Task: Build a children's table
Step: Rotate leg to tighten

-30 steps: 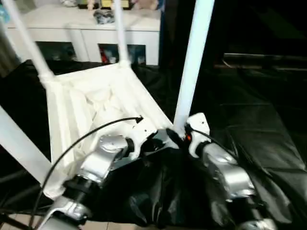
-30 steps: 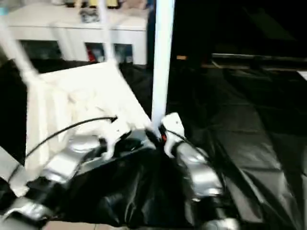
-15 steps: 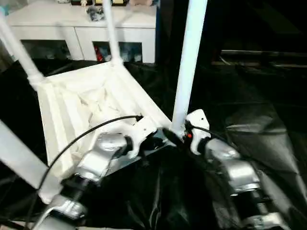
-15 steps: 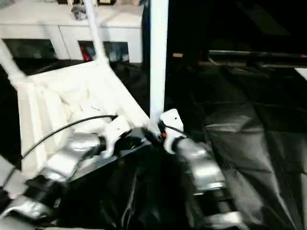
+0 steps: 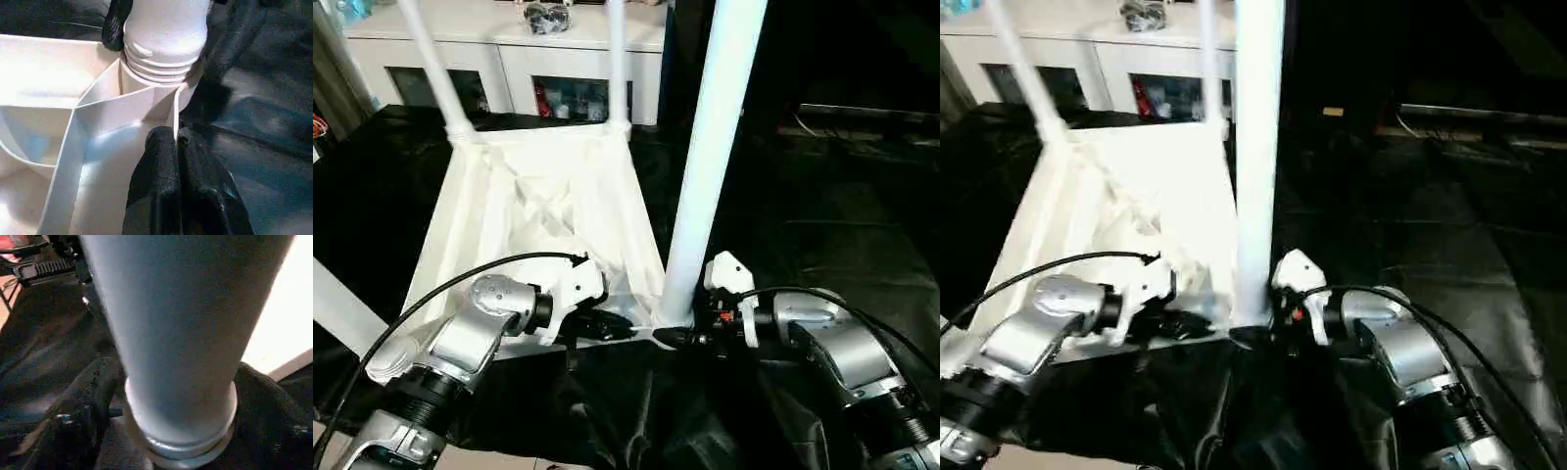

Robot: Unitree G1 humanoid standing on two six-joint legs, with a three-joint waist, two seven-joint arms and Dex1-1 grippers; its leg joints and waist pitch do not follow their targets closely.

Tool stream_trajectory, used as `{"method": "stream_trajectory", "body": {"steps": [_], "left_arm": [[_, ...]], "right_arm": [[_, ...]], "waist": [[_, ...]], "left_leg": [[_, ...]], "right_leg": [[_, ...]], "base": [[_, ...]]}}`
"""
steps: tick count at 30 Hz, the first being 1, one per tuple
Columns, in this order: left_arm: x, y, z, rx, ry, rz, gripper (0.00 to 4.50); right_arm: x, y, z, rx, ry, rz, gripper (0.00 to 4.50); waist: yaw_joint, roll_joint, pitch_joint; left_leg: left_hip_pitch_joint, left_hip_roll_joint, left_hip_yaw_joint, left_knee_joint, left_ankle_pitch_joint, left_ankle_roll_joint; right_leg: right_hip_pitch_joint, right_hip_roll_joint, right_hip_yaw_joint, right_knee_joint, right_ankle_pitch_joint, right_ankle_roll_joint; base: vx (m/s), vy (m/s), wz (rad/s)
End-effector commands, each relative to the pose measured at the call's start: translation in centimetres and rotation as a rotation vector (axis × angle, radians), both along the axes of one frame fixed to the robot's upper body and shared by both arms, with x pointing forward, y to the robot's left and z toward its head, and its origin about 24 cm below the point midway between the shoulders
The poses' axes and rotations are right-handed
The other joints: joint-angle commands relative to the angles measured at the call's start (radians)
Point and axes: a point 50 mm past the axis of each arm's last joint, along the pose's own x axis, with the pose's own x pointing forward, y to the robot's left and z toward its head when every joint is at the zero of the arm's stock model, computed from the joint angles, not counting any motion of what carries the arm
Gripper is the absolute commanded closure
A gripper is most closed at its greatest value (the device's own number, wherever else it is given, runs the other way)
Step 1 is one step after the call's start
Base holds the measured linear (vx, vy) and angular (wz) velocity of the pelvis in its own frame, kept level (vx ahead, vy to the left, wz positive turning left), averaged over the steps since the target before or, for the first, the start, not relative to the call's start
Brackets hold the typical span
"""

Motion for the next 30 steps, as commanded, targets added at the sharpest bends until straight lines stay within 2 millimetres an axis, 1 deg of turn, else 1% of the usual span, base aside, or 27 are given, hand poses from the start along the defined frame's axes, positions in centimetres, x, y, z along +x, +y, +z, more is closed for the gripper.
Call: {"method": "stream_trajectory", "body": {"steps": [1, 4, 5, 7, 9, 11, 12, 13, 14, 15, 16, 17, 18, 19, 20, 21, 22, 23, 24, 25, 26, 27, 30], "left_arm": [[0.5, -0.9, 1.5, -0.038, -0.057, -0.046, 4.5], [0.7, -0.9, 1.5, -0.029, -0.068, -0.033, 4.5], [0.7, -0.9, 1.5, -0.027, -0.069, -0.029, 4.5], [0.8, -0.9, 1.4, -0.024, -0.07, -0.022, 4.5], [0.9, -0.9, 1.4, -0.022, -0.073, -0.006, 4.5], [1.2, -1.1, 1.2, -0.024, -0.083, 0.039, 4.5], [1.5, -1.2, 1.2, -0.023, -0.094, 0.069, 4.5], [2.1, -1.5, 1.1, -0.015, -0.113, 0.144, 4.5], [2.1, -1.5, 1.1, -0.015, -0.113, 0.144, 4.5], [2.5, -1.6, 1.0, -0.004, -0.133, 0.185, 4.5], [2.8, -1.7, 0.9, 0.004, -0.15, 0.224, 4.5], [3.1, -1.9, 0.9, 0.009, -0.162, 0.258, 4.5], [3.4, -2.2, 0.8, 0.008, -0.167, 0.299, 4.5], [3.8, -2.7, 0.9, 0.003, -0.183, 0.365, 4.5], [3.8, -2.7, 0.9, 0.003, -0.183, 0.365, 4.5], [4.0, -3.0, 1.0, -0.003, -0.19, 0.393, 4.5], [4.2, -3.3, 1.0, -0.007, -0.203, 0.424, 4.5], [4.4, -3.6, 1.1, -0.013, -0.211, 0.451, 4.5], [4.4, -4.1, 1.1, -0.026, -0.208, 0.463, 4.5], [4.4, -4.5, 1.1, -0.038, -0.207, 0.468, 4.5], [4.4, -5.0, 1.2, -0.05, -0.207, 0.467, 4.5], [4.3, -5.2, 1.2, -0.054, -0.207, 0.46, 4.5], [4.0, -5.5, 1.3, -0.068, -0.203, 0.417, 4.5]], "right_arm": [[-0.3, 1.0, -0.3, 0.005, 0.018, 0.058, 1.23], [-0.3, 1.3, -0.4, 0.01, 0.008, 0.056, 1.49], [-0.2, 1.4, -0.4, 0.012, 0.005, 0.048, 1.63], [-0.2, 1.6, -0.5, 0.018, 0.0, 0.037, 1.7], [-0.2, 1.8, -0.7, 0.025, -0.005, 0.009, 1.74], [0.2, 2.3, -1.1, 0.036, -0.035, -0.077, 1.78], [0.4, 2.5, -1.3, 0.037, -0.044, -0.119, 1.78], [1.0, 3.2, -1.7, 0.038, -0.067, -0.212, 1.78], [1.0, 3.2, -1.7, 0.038, -0.067, -0.212, 1.79], [1.4, 3.6, -1.9, 0.043, -0.079, -0.272, 1.79], [1.7, 4.1, -2.1, 0.05, -0.085, -0.329, 1.8], [2.0, 4.5, -2.2, 0.059, -0.088, -0.377, 1.8], [2.3, 5.4, -2.3, 0.074, -0.09, -0.429, 1.8], [2.7, 6.4, -2.5, 0.087, -0.076, -0.499, 1.8], [2.7, 6.4, -2.5, 0.087, -0.076, -0.499, 1.8], [2.8, 7.0, -2.6, 0.089, -0.069, -0.533, 1.8], [2.9, 7.6, -2.6, 0.087, -0.07, -0.57, 1.8], [3.0, 8.1, -2.7, 0.09, -0.061, -0.607, 1.8], [3.0, 8.8, -2.7, 0.104, -0.047, -0.628, 1.8], [2.9, 9.3, -2.7, 0.125, -0.035, -0.633, 1.45], [2.8, 9.9, -2.5, 0.159, -0.023, -0.638, 1.24], [2.8, 10.1, -2.4, 0.166, -0.024, -0.636, 1.1], [2.7, 10.4, -2.0, 0.197, -0.031, -0.59, 1.01]], "waist": [[-0.004, -0.004, -0.064], [-0.004, -0.003, -0.065], [-0.004, -0.004, -0.066], [-0.005, -0.003, -0.067], [-0.006, -0.002, -0.066], [-0.009, -0.002, -0.066], [-0.011, -0.004, -0.064], [-0.014, -0.005, -0.062], [-0.017, -0.003, -0.06], [-0.018, -0.005, -0.061], [-0.022, -0.005, -0.061], [-0.029, -0.005, -0.06], [-0.036, -0.003, -0.061], [-0.044, -0.005, -0.06], [-0.045, -0.004, -0.061], [-0.047, -0.003, -0.062], [-0.051, -0.003, -0.061], [-0.052, -0.003, -0.063], [-0.054, -0.002, -0.063], [-0.053, -0.002, -0.064], [-0.053, -0.002, -0.064], [-0.052, -0.001, -0.067], [-0.052, -0.001, -0.069]], "left_leg": [[0.017, 0.082, -0.037, -0.079, -0.127, 0.05], [0.015, 0.08, -0.037, -0.079, -0.121, 0.049], [0.014, 0.08, -0.037, -0.078, -0.111, 0.051], [0.014, 0.081, -0.038, -0.078, -0.1, 0.056], [0.014, 0.08, -0.037, -0.078, -0.105, 0.056], [0.013, 0.078, -0.037, -0.078, -0.118, 0.047], [0.014, 0.077, -0.037, -0.079, -0.136, 0.039], [0.015, 0.076, -0.037, -0.08, -0.149, 0.027], [0.015, 0.076, -0.039, -0.081, -0.161, 0.019], [0.015, 0.075, -0.042, -0.082, -0.175, 0.007], [0.015, 0.075, -0.042, -0.084, -0.18, 0.004], [0.013, 0.075, -0.044, -0.085, -0.19, -0.002], [0.015, 0.074, -0.044, -0.084, -0.199, -0.005], [0.01, 0.072, -0.045, -0.085, -0.202, -0.005], [0.01, 0.072, -0.046, -0.085, -0.203, -0.006], [0.015, 0.072, -0.044, -0.082, -0.205, -0.002], [0.012, 0.072, -0.044, -0.083, -0.197, -0.001], [0.011, 0.071, -0.044, -0.083, -0.192, 0.0], [0.01, 0.072, -0.044, -0.083, -0.187, 0.004], [0.01, 0.071, -0.043, -0.082, -0.184, 0.01], [0.01, 0.073, -0.044, -0.082, -0.18, 0.013], [0.006, 0.073, -0.044, -0.082, -0.162, 0.02], [0.005, 0.074, -0.042, -0.08, -0.126, 0.041]], "right_leg": [[0.046, -0.097, 0.063, -0.072, -0.202, -0.241], [0.047, -0.097, 0.063, -0.071, -0.197, -0.239], [0.049, -0.097, 0.063, -0.07, -0.186, -0.239], [0.048, -0.095, 0.062, -0.067, -0.164, -0.243], [0.048, -0.095, 0.061, -0.068, -0.169, -0.243], [0.047, -0.096, 0.062, -0.071, -0.193, -0.24], [0.046, -0.095, 0.061, -0.076, -0.228, -0.231], [0.043, -0.096, 0.062, -0.081, -0.266, -0.222], [0.042, -0.095, 0.061, -0.083, -0.29, -0.217], [0.045, -0.096, 0.059, -0.085, -0.326, -0.2], [0.043, -0.096, 0.061, -0.087, -0.332, -0.197], [0.042, -0.096, 0.06, -0.088, -0.343, -0.192], [0.04, -0.096, 0.061, -0.09, -0.346, -0.191], [0.042, -0.095, 0.059, -0.089, -0.351, -0.191], [0.043, -0.096, 0.059, -0.089, -0.354, -0.19], [0.038, -0.095, 0.06, -0.092, -0.354, -0.189], [0.038, -0.094, 0.061, -0.091, -0.34, -0.195], [0.041, -0.095, 0.06, -0.089, -0.332, -0.195], [0.04, -0.094, 0.061, -0.089, -0.321, -0.196], [0.041, -0.095, 0.061, -0.089, -0.309, -0.196], [0.041, -0.096, 0.062, -0.087, -0.297, -0.198], [0.045, -0.096, 0.061, -0.083, -0.263, -0.204], [0.048, -0.095, 0.061, -0.074, -0.175, -0.227]], "base": [[0.0, 0.0, 0.0], [0.0, 0.0, 0.0], [0.0, 0.0, 0.0], [0.0, 0.0, 0.0], [0.0, 0.0, 0.0], [0.0, 0.0, 0.0], [0.0, 0.0, 0.0], [0.0, 0.0, 0.0], [0.0, 0.0, 0.0], [0.0, 0.0, 0.0], [0.0, 0.0, 0.0], [0.0, 0.0, 0.0], [0.0, 0.0, 0.0], [0.0, 0.0, 0.0], [0.0, 0.0, 0.0], [0.0, 0.0, 0.0], [0.0, 0.0, 0.0], [0.0, 0.0, 0.0], [0.0, 0.0, 0.0], [0.0, 0.0, 0.0], [0.0, 0.0, 0.0], [0.0, 0.0, 0.0], [0.0, 0.0, 0.0]]}}
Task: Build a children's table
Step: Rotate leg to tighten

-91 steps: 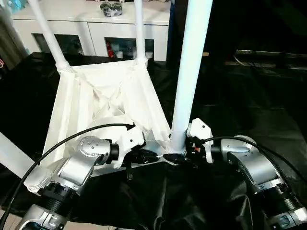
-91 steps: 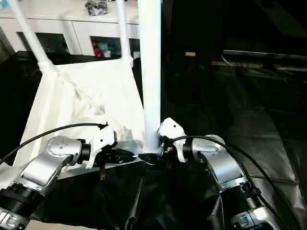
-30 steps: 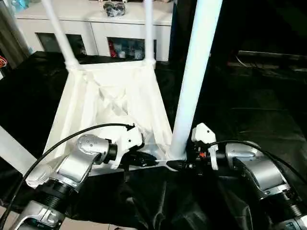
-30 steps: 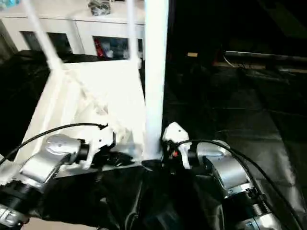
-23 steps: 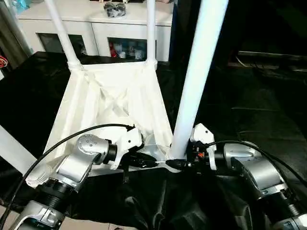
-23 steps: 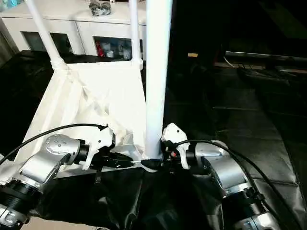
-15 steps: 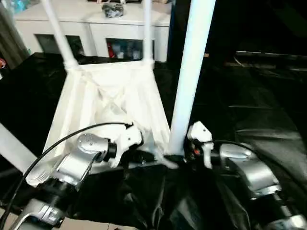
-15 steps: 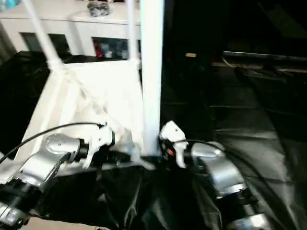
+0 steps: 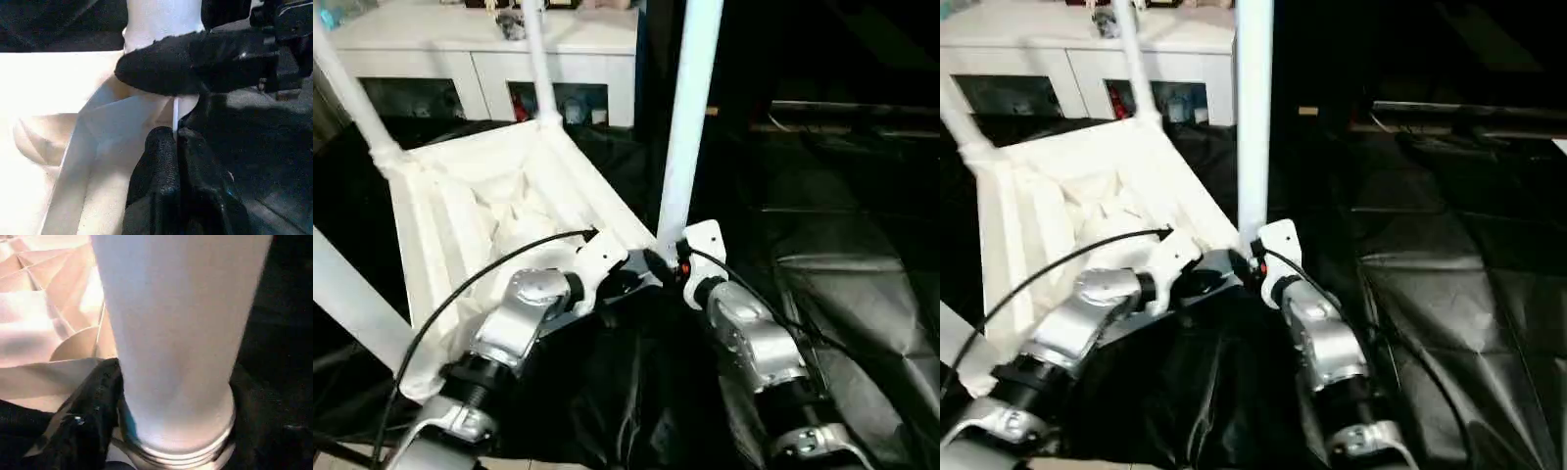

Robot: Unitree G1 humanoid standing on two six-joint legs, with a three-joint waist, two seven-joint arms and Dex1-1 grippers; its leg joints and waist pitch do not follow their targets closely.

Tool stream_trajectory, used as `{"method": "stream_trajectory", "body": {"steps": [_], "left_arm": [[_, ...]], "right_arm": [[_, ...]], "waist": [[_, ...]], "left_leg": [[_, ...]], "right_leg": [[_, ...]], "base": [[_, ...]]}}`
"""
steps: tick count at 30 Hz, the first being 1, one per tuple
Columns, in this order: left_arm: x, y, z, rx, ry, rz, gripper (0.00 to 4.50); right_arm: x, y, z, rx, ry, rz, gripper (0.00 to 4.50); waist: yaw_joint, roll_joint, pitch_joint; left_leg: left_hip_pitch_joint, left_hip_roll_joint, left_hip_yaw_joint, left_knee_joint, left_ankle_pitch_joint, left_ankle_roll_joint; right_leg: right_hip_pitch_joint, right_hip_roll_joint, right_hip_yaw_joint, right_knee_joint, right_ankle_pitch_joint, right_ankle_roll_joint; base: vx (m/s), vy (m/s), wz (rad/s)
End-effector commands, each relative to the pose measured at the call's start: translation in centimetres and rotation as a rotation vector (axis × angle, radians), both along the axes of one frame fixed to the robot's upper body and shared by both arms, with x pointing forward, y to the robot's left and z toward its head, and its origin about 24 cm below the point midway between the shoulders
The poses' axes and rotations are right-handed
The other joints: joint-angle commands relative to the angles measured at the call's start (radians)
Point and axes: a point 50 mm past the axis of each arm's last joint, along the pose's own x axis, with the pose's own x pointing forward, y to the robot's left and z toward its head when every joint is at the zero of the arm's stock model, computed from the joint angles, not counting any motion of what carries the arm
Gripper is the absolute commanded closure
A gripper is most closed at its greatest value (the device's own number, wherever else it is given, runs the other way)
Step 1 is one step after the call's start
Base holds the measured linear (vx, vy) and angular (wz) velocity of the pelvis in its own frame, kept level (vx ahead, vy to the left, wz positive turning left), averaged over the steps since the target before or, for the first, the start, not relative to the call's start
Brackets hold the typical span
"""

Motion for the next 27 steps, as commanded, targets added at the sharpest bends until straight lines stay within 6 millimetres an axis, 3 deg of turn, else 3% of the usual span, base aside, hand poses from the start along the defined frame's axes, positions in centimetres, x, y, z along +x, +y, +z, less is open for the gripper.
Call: {"method": "stream_trajectory", "body": {"steps": [1, 7, 14, 19, 24, 27], "left_arm": [[0.2, -2.2, 1.7, -0.045, -0.068, -0.055, 4.5], [-1.0, -0.9, 1.3, -0.029, -0.048, -0.178, 4.5], [-2.4, 0.7, 1.0, -0.018, -0.004, -0.32, 4.5], [-3.0, 1.6, 1.1, -0.003, 0.035, -0.417, 4.5], [-3.2, 2.0, 1.3, -0.001, 0.051, -0.454, 4.5], [-3.2, 2.0, 1.4, -0.006, 0.061, -0.476, 4.5]], "right_arm": [[-1.7, 4.8, 0.0, 0.072, 0.028, 0.249, 0.74], [-1.7, 2.1, 0.6, -0.001, -0.004, 0.417, 0.61], [-3.2, -1.1, 1.1, -0.073, 0.033, 0.711, 0.61], [-3.8, -2.3, 1.4, -0.092, 0.052, 0.837, 0.61], [-4.0, -2.3, 1.5, -0.093, 0.074, 0.884, 0.93], [-4.2, -1.9, 1.5, -0.079, 0.083, 0.904, 1.35]], "waist": [[0.004, 0.002, -0.069], [0.003, 0.002, -0.067], [0.013, 0.004, -0.065], [0.031, 0.003, -0.065], [0.038, 0.004, -0.065], [0.04, 0.003, -0.066]], "left_leg": [[0.003, 0.072, -0.041, -0.079, -0.117, 0.054], [0.002, 0.075, -0.039, -0.076, -0.118, 0.082], [0.009, 0.08, -0.038, -0.077, -0.143, 0.079], [0.013, 0.079, -0.036, -0.078, -0.142, 0.07], [0.013, 0.081, -0.036, -0.079, -0.136, 0.061], [0.013, 0.08, -0.036, -0.078, -0.134, 0.057]], "right_leg": [[0.05, -0.096, 0.061, -0.072, -0.156, -0.233], [0.054, -0.096, 0.061, -0.07, -0.133, -0.252], [0.05, -0.093, 0.061, -0.073, -0.172, -0.248], [0.048, -0.094, 0.062, -0.072, -0.18, -0.248], [0.047, -0.093, 0.061, -0.071, -0.18, -0.248], [0.048, -0.095, 0.062, -0.071, -0.182, -0.246]], "base": [[0.0, 0.0, 0.0], [0.0, 0.0, 0.0], [0.0, 0.0, 0.0], [0.0, 0.0, 0.0], [0.0, 0.0, 0.0], [0.0, 0.0, 0.0]]}}
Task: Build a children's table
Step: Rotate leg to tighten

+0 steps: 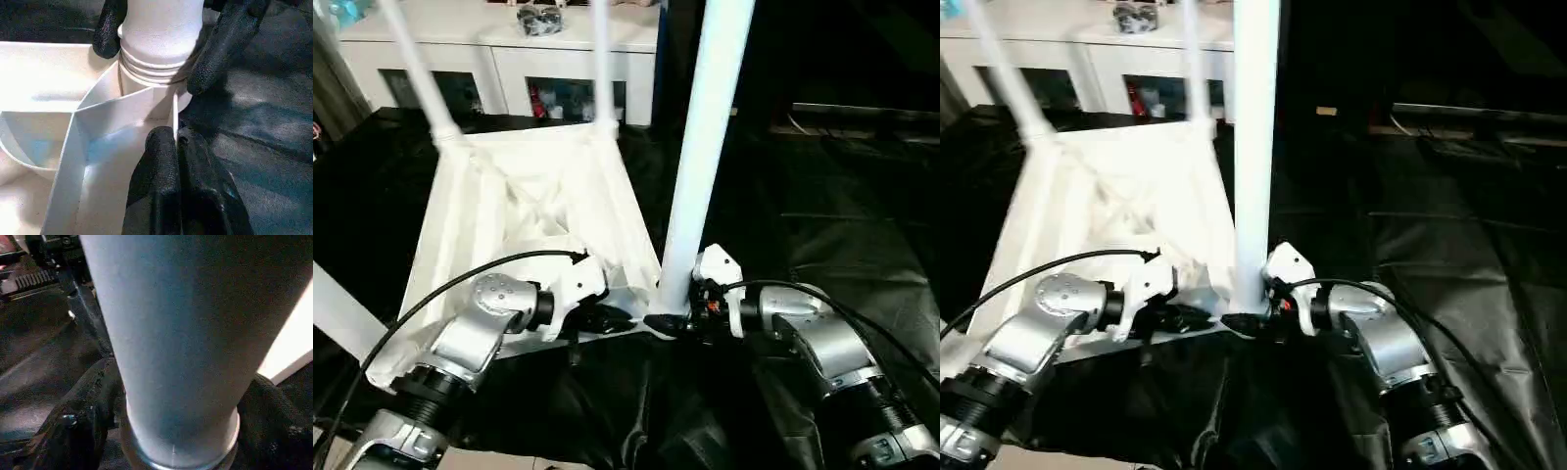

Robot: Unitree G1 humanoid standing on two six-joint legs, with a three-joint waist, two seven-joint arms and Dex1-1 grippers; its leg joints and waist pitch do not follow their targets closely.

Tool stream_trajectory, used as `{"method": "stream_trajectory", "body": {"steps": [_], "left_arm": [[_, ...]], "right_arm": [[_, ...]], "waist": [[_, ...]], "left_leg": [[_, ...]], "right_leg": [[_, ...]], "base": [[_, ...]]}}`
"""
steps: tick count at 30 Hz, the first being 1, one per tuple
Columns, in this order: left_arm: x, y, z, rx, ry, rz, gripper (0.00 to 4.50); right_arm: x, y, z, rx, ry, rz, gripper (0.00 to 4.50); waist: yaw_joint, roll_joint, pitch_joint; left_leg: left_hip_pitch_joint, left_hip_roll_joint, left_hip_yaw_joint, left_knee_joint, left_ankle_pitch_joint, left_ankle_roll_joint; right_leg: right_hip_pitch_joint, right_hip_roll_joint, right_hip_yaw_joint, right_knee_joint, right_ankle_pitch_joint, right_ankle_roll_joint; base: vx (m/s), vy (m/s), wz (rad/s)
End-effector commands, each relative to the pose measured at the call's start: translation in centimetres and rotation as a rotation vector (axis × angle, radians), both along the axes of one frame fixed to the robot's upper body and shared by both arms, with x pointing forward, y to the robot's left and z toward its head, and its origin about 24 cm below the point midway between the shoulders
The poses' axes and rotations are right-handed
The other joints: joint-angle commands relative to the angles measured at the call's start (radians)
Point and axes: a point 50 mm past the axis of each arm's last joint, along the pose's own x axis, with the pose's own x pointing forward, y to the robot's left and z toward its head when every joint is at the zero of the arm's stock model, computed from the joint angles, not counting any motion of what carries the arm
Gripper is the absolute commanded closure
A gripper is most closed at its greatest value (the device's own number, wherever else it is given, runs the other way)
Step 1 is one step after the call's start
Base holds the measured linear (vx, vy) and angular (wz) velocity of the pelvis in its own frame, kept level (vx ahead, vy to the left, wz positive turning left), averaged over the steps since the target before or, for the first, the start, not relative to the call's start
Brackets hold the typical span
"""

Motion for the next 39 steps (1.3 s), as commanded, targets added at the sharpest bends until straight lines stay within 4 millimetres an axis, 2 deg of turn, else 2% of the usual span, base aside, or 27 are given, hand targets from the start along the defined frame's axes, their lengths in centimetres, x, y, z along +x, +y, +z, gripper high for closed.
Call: {"method": "stream_trajectory", "body": {"steps": [1, 3, 5, 9, 10, 11, 12, 13, 14, 15, 16, 19, 22, 25, 27, 30, 31, 32, 36, 39], "left_arm": [[-0.1, -1.5, 1.1, -0.046, -0.032, -0.07, 4.5], [0.0, -1.5, 1.1, -0.046, -0.034, -0.069, 4.5], [0.1, -1.7, 1.0, -0.049, -0.039, -0.053, 4.5], [0.6, -2.1, 0.9, -0.059, -0.054, 0.007, 4.5], [0.9, -2.4, 1.0, -0.064, -0.064, 0.041, 4.5], [1.5, -2.9, 1.0, -0.069, -0.083, 0.105, 4.5], [1.8, -3.1, 1.0, -0.066, -0.098, 0.137, 4.5], [2.0, -3.4, 1.0, -0.065, -0.106, 0.169, 4.5], [2.2, -3.6, 1.0, -0.064, -0.11, 0.187, 4.5], [2.4, -3.9, 1.0, -0.063, -0.117, 0.216, 4.5], [2.6, -4.1, 1.0, -0.063, -0.121, 0.235, 4.5], [3.3, -4.9, 1.1, -0.069, -0.139, 0.338, 4.5], [3.7, -5.7, 1.1, -0.083, -0.148, 0.404, 4.5], [3.7, -6.1, 1.2, -0.094, -0.147, 0.403, 4.5], [3.5, -6.2, 1.2, -0.1, -0.14, 0.376, 4.5], [3.2, -6.1, 1.3, -0.103, -0.138, 0.331, 4.5], [2.8, -5.7, 1.2, -0.1, -0.128, 0.289, 4.5], [2.5, -5.3, 1.1, -0.097, -0.122, 0.261, 4.5], [1.9, -4.5, 0.9, -0.087, -0.107, 0.196, 4.5], [1.4, -3.7, 0.7, -0.073, -0.085, 0.138, 4.5]], "right_arm": [[-1.1, 2.2, 0.1, 0.036, 0.029, 0.131, 1.39], [-1.2, 2.3, 0.1, 0.036, 0.03, 0.136, 1.46], [-1.4, 2.5, -0.2, 0.038, 0.035, 0.134, 1.71], [-1.4, 2.8, -0.6, 0.047, 0.028, 0.077, 1.82], [-1.0, 2.9, -0.8, 0.046, 0.013, 0.017, 1.83], [-0.1, 3.3, -1.3, 0.037, -0.026, -0.135, 1.83], [0.5, 3.4, -1.5, 0.033, -0.038, -0.229, 1.83], [1.0, 3.6, -1.7, 0.043, -0.042, -0.308, 1.83], [1.2, 3.7, -1.8, 0.05, -0.04, -0.351, 1.84], [1.5, 3.9, -1.9, 0.065, -0.033, -0.424, 1.84], [1.7, 4.1, -1.9, 0.074, -0.028, -0.47, 1.85], [2.3, 5.0, -2.1, 0.104, -0.01, -0.64, 1.85], [2.5, 6.2, -2.3, 0.12, 0.003, -0.741, 1.85], [2.4, 7.3, -1.9, 0.162, 0.002, -0.72, 1.85], [2.3, 7.5, -1.7, 0.187, 0.006, -0.696, 1.29], [2.4, 7.4, -1.4, 0.185, -0.005, -0.662, 1.09], [2.5, 6.8, -1.2, 0.162, -0.032, -0.616, 0.79], [2.6, 6.3, -1.0, 0.143, -0.05, -0.585, 0.71], [2.5, 5.2, -0.7, 0.12, -0.061, -0.468, 0.68], [1.8, 4.2, -0.4, 0.075, -0.078, -0.302, 0.68]], "waist": [[-0.002, 0.002, -0.067], [0.001, 0.002, -0.069], [0.002, 0.002, -0.068], [0.003, -0.001, -0.067], [0.003, -0.001, -0.065], [0.0, -0.001, -0.061], [-0.005, -0.002, -0.059], [-0.006, -0.001, -0.059], [-0.013, -0.003, -0.058], [-0.022, -0.003, -0.058], [-0.027, -0.002, -0.059], [-0.038, -0.001, -0.061], [-0.041, 0.0, -0.064], [-0.041, 0.001, -0.067], [-0.041, 0.001, -0.068], [-0.042, 0.001, -0.067], [-0.042, 0.001, -0.067], [-0.043, 0.001, -0.067], [-0.041, 0.003, -0.066], [-0.038, 0.002, -0.066]], "left_leg": [[0.014, 0.078, -0.038, -0.079, -0.132, 0.054], [0.015, 0.079, -0.037, -0.078, -0.122, 0.054], [0.013, 0.078, -0.037, -0.078, -0.115, 0.056], [0.015, 0.077, -0.036, -0.078, -0.128, 0.053], [0.014, 0.078, -0.036, -0.079, -0.13, 0.05], [0.016, 0.078, -0.037, -0.081, -0.152, 0.038], [0.02, 0.073, -0.037, -0.081, -0.189, 0.016], [0.021, 0.073, -0.04, -0.082, -0.201, 0.005], [0.018, 0.071, -0.045, -0.085, -0.219, -0.009], [0.015, 0.071, -0.047, -0.087, -0.228, -0.013], [0.017, 0.071, -0.047, -0.086, -0.238, -0.013], [0.014, 0.07, -0.044, -0.084, -0.223, -0.002], [0.01, 0.069, -0.046, -0.084, -0.2, 0.004], [0.006, 0.069, -0.043, -0.082, -0.174, 0.026], [0.005, 0.069, -0.043, -0.082, -0.161, 0.034], [0.004, 0.071, -0.042, -0.082, -0.154, 0.048], [0.005, 0.071, -0.043, -0.082, -0.156, 0.048], [0.003, 0.07, -0.043, -0.082, -0.162, 0.049], [0.006, 0.073, -0.041, -0.08, -0.151, 0.059], [0.008, 0.074, -0.039, -0.08, -0.151, 0.064]], "right_leg": [[0.049, -0.095, 0.062, -0.071, -0.186, -0.244], [0.049, -0.095, 0.062, -0.069, -0.171, -0.244], [0.05, -0.093, 0.062, -0.067, -0.156, -0.247], [0.049, -0.095, 0.062, -0.071, -0.183, -0.243], [0.048, -0.095, 0.063, -0.073, -0.194, -0.239], [0.044, -0.095, 0.063, -0.079, -0.239, -0.229], [0.04, -0.096, 0.062, -0.089, -0.311, -0.216], [0.04, -0.098, 0.061, -0.09, -0.344, -0.207], [0.042, -0.099, 0.06, -0.095, -0.396, -0.184], [0.042, -0.098, 0.058, -0.096, -0.409, -0.172], [0.038, -0.097, 0.059, -0.099, -0.409, -0.168], [0.036, -0.096, 0.063, -0.097, -0.366, -0.179], [0.042, -0.095, 0.06, -0.091, -0.321, -0.191], [0.046, -0.096, 0.061, -0.087, -0.261, -0.202], [0.047, -0.095, 0.06, -0.084, -0.233, -0.208], [0.05, -0.095, 0.06, -0.079, -0.198, -0.226], [0.049, -0.096, 0.06, -0.08, -0.202, -0.226], [0.052, -0.096, 0.06, -0.079, -0.208, -0.228], [0.05, -0.095, 0.061, -0.077, -0.194, -0.236], [0.05, -0.093, 0.061, -0.075, -0.174, -0.245]], "base": [[0.0, 0.0, 0.0], [0.0, 0.0, 0.0], [0.0, 0.0, 0.0], [0.0, 0.0, 0.0], [0.0, 0.0, 0.0], [0.0, 0.0, 0.0], [0.0, 0.0, 0.0], [0.0, 0.0, 0.0], [0.0, 0.0, 0.0], [0.0, 0.0, 0.0], [0.0, 0.0, 0.0], [0.0, 0.0, 0.0], [0.0, 0.0, 0.0], [0.0, 0.0, 0.0], [0.0, 0.0, 0.0], [0.0, 0.0, 0.0], [0.0, 0.0, 0.0], [0.0, 0.0, 0.0], [0.0, 0.0, 0.0], [0.0, 0.0, 0.0]]}}
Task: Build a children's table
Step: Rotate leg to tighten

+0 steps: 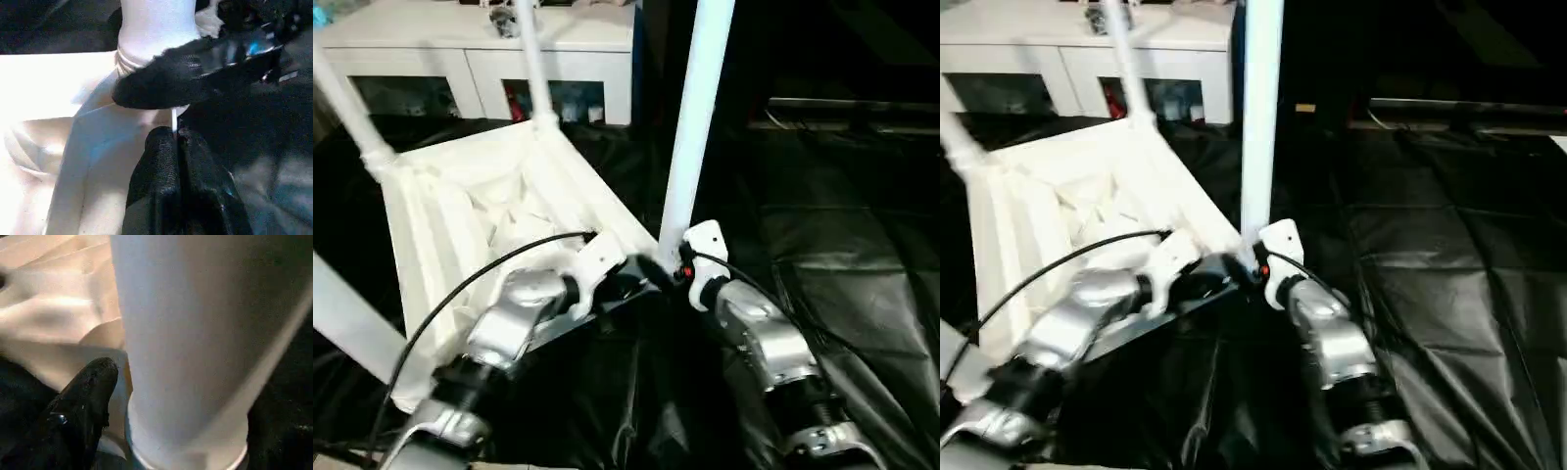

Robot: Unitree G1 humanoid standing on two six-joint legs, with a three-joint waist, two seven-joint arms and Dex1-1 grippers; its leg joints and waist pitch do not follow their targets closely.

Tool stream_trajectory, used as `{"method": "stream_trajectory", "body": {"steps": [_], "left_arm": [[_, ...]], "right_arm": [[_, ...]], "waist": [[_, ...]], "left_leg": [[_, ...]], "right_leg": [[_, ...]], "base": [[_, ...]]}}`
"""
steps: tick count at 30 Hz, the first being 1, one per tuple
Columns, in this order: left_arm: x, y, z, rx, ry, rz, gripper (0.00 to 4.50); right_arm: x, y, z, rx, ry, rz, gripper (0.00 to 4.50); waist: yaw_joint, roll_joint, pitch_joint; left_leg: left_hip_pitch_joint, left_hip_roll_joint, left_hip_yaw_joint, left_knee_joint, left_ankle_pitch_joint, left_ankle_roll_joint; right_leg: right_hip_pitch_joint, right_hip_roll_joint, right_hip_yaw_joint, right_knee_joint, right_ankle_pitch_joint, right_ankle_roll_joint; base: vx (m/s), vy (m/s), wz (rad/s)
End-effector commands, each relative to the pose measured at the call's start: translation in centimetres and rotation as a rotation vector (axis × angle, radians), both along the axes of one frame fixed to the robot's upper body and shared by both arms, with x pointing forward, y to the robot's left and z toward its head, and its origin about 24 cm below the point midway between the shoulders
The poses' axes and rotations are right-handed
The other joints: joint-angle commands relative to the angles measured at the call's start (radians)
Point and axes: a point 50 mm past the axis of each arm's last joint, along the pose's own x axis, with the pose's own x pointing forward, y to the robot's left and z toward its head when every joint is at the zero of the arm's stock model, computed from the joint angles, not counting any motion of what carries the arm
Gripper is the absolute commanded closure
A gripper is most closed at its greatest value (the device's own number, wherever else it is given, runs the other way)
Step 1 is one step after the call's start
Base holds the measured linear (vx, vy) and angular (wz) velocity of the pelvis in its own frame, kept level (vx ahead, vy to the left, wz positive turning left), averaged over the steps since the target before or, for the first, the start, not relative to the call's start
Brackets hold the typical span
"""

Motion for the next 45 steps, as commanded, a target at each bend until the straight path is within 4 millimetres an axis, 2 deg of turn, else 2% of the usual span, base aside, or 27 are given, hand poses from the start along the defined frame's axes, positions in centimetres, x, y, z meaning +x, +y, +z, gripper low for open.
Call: {"method": "stream_trajectory", "body": {"steps": [1, 5, 6, 7, 10, 16, 21, 25, 27, 28, 30, 31, 32, 33, 34, 38, 40, 42, 43, 45], "left_arm": [[-0.8, -1.3, 1.0, -0.036, -0.029, -0.139, 4.5], [-1.2, -0.5, 1.0, -0.021, -0.007, -0.203, 4.5], [-1.3, -0.3, 1.0, -0.015, -0.003, -0.22, 4.5], [-1.4, -0.1, 1.0, -0.009, 0.001, -0.237, 4.5], [-1.5, 0.5, 1.1, 0.003, 0.017, -0.266, 4.5], [-1.7, 1.0, 1.2, 0.016, 0.038, -0.3, 4.5], [-1.6, 1.0, 1.1, 0.018, 0.029, -0.285, 4.5], [-1.1, 0.4, 1.1, 0.008, 0.0, -0.221, 4.5], [-0.6, -0.2, 1.1, -0.002, -0.02, -0.169, 4.5], [-0.4, -0.4, 1.1, -0.003, -0.029, -0.147, 4.5], [-0.2, -0.6, 1.1, -0.005, -0.037, -0.127, 4.5], [0.2, -1.2, 1.1, -0.009, -0.053, -0.082, 4.5], [0.5, -1.8, 1.2, -0.013, -0.064, -0.046, 4.5], [0.5, -1.8, 1.2, -0.013, -0.064, -0.046, 4.5], [1.1, -3.0, 1.4, -0.034, -0.075, 0.021, 4.5], [1.5, -3.8, 1.5, -0.039, -0.095, 0.076, 4.5], [1.6, -4.0, 1.5, -0.042, -0.097, 0.086, 4.5], [1.6, -4.4, 1.5, -0.049, -0.104, 0.105, 4.5], [1.6, -4.6, 1.5, -0.051, -0.104, 0.107, 4.5], [1.4, -4.7, 1.5, -0.056, -0.098, 0.089, 4.5]], "right_arm": [[-1.2, 1.5, 0.5, 0.0, 0.005, 0.224, 0.68], [-2.2, 0.5, 0.8, -0.036, 0.023, 0.391, 0.68], [-2.6, 0.2, 0.9, -0.04, 0.031, 0.436, 0.68], [-2.9, 0.0, 0.9, -0.044, 0.042, 0.481, 1.01], [-3.6, -0.4, 1.0, -0.059, 0.065, 0.58, 1.07], [-3.7, -0.4, 1.1, -0.067, 0.071, 0.617, 1.53], [-4.0, -0.2, 0.9, -0.078, 0.073, 0.634, 1.77], [-3.4, 0.3, 0.4, -0.074, 0.035, 0.505, 1.8], [-2.5, 0.6, 0.0, -0.076, 0.018, 0.363, 1.8], [-2.3, 0.7, -0.2, -0.073, 0.017, 0.319, 1.8], [-2.1, 0.8, -0.3, -0.067, 0.016, 0.277, 1.8], [-1.7, 1.1, -0.6, -0.048, 0.02, 0.185, 1.8], [-1.3, 1.6, -0.9, -0.031, 0.027, 0.095, 1.8], [-1.3, 1.6, -0.9, -0.031, 0.027, 0.095, 1.8], [-0.8, 2.5, -1.3, 0.01, 0.053, -0.074, 1.8], [-0.5, 3.4, -1.6, 0.029, 0.072, -0.193, 1.8], [-0.5, 3.7, -1.6, 0.035, 0.066, -0.205, 1.8], [-0.3, 4.6, -1.3, 0.061, 0.034, -0.226, 1.25], [-0.3, 4.9, -1.1, 0.08, 0.034, -0.231, 1.25], [-0.2, 5.0, -0.9, 0.113, 0.045, -0.221, 1.04]], "waist": [[0.007, 0.003, -0.066], [0.016, -0.001, -0.065], [0.022, -0.001, -0.065], [0.025, -0.001, -0.063], [0.031, -0.002, -0.064], [0.04, -0.004, -0.062], [0.041, -0.005, -0.065], [0.04, -0.006, -0.063], [0.035, -0.007, -0.058], [0.034, -0.008, -0.059], [0.027, -0.007, -0.058], [0.022, -0.008, -0.058], [0.015, -0.005, -0.057], [0.013, -0.006, -0.058], [0.009, -0.006, -0.059], [0.003, -0.004, -0.062], [-0.001, -0.002, -0.064], [-0.003, -0.002, -0.066], [-0.002, -0.002, -0.068], [-0.002, -0.002, -0.069]], "left_leg": [[0.011, 0.076, -0.039, -0.079, -0.152, 0.067], [0.009, 0.076, -0.037, -0.078, -0.142, 0.074], [0.012, 0.076, -0.037, -0.078, -0.144, 0.075], [0.014, 0.077, -0.036, -0.079, -0.144, 0.076], [0.015, 0.078, -0.036, -0.08, -0.145, 0.07], [0.016, 0.077, -0.036, -0.08, -0.156, 0.052], [0.014, 0.077, -0.036, -0.079, -0.133, 0.055], [0.013, 0.075, -0.036, -0.08, -0.136, 0.052], [0.017, 0.072, -0.036, -0.081, -0.181, 0.03], [0.016, 0.072, -0.04, -0.082, -0.195, 0.02], [0.018, 0.072, -0.042, -0.085, -0.217, 0.008], [0.018, 0.073, -0.042, -0.085, -0.219, 0.008], [0.018, 0.071, -0.042, -0.085, -0.228, 0.004], [0.017, 0.07, -0.044, -0.085, -0.227, 0.002], [0.015, 0.071, -0.043, -0.086, -0.218, -0.001], [0.013, 0.069, -0.045, -0.085, -0.215, 0.0], [0.008, 0.069, -0.043, -0.083, -0.186, 0.019], [0.006, 0.069, -0.042, -0.082, -0.172, 0.026], [0.006, 0.069, -0.041, -0.08, -0.146, 0.037], [0.003, 0.07, -0.041, -0.08, -0.131, 0.051]], "right_leg": [[0.053, -0.094, 0.062, -0.073, -0.177, -0.243], [0.053, -0.096, 0.064, -0.073, -0.177, -0.244], [0.052, -0.095, 0.064, -0.074, -0.187, -0.24], [0.049, -0.095, 0.064, -0.075, -0.191, -0.238], [0.048, -0.094, 0.063, -0.074, -0.204, -0.237], [0.047, -0.096, 0.064, -0.079, -0.258, -0.222], [0.049, -0.096, 0.064, -0.074, -0.22, -0.225], [0.048, -0.095, 0.063, -0.077, -0.242, -0.22], [0.041, -0.096, 0.063, -0.09, -0.338, -0.2], [0.044, -0.098, 0.062, -0.092, -0.379, -0.184], [0.04, -0.095, 0.06, -0.095, -0.402, -0.171], [0.039, -0.096, 0.063, -0.095, -0.393, -0.171], [0.035, -0.095, 0.063, -0.098, -0.397, -0.173], [0.038, -0.095, 0.061, -0.098, -0.398, -0.171], [0.037, -0.095, 0.063, -0.097, -0.388, -0.171], [0.04, -0.096, 0.061, -0.095, -0.368, -0.175], [0.044, -0.097, 0.063, -0.089, -0.29, -0.194], [0.046, -0.096, 0.063, -0.086, -0.262, -0.2], [0.048, -0.096, 0.063, -0.081, -0.216, -0.214], [0.052, -0.096, 0.062, -0.076, -0.181, -0.226]], "base": [[0.0, 0.0, 0.0], [0.0, 0.0, 0.0], [0.0, 0.0, 0.0], [0.0, 0.0, 0.0], [0.0, 0.0, 0.0], [0.0, 0.0, 0.0], [0.0, 0.0, 0.0], [0.0, 0.0, 0.0], [0.0, 0.0, 0.0], [0.0, 0.0, 0.0], [0.0, 0.0, 0.0], [0.0, 0.0, 0.0], [0.0, 0.0, 0.0], [0.0, 0.0, 0.0], [0.0, 0.0, 0.0], [0.0, 0.0, 0.0], [0.0, 0.0, 0.0], [0.0, 0.0, 0.0], [0.0, 0.0, 0.0], [0.0, 0.0, 0.0]]}}
